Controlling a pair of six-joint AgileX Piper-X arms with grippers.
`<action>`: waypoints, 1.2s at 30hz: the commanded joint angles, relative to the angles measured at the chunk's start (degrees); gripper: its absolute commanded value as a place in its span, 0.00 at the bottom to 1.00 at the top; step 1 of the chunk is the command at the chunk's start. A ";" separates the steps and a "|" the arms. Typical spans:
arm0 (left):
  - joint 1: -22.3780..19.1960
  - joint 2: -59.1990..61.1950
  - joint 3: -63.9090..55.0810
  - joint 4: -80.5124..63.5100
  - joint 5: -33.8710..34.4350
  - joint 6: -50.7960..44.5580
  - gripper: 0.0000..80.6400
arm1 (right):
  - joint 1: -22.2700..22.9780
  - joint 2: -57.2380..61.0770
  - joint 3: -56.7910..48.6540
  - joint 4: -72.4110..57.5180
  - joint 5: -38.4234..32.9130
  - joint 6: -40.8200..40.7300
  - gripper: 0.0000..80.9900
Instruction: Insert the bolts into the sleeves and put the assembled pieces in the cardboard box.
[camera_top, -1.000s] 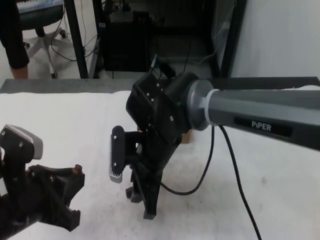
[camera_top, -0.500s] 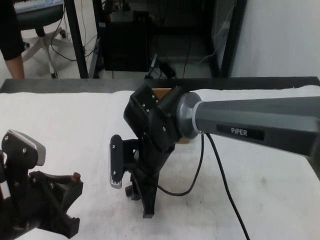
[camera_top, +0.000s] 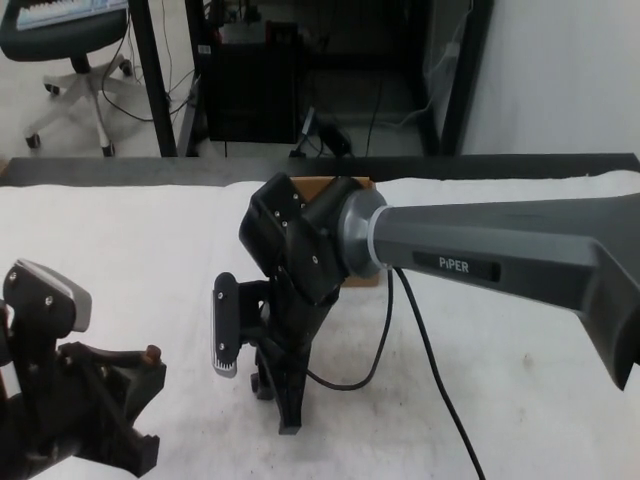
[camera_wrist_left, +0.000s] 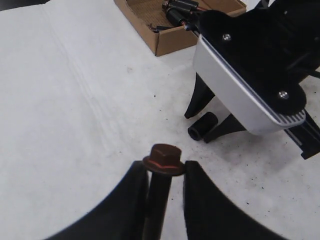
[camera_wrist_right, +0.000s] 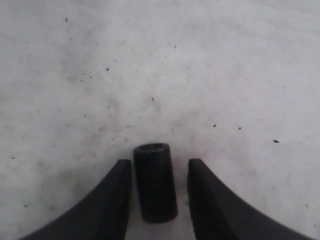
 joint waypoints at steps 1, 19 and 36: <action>0.08 -0.54 -0.78 -0.38 -0.43 0.43 0.00 | -0.23 -0.13 -0.61 0.69 -0.33 -0.32 0.42; 0.08 -0.54 -1.03 -0.38 -0.04 0.43 0.00 | -0.20 -1.19 -0.61 0.70 5.92 1.28 0.01; -12.32 15.94 -17.27 21.16 2.98 5.94 0.00 | -24.36 -27.16 -0.31 12.35 -21.69 23.76 0.01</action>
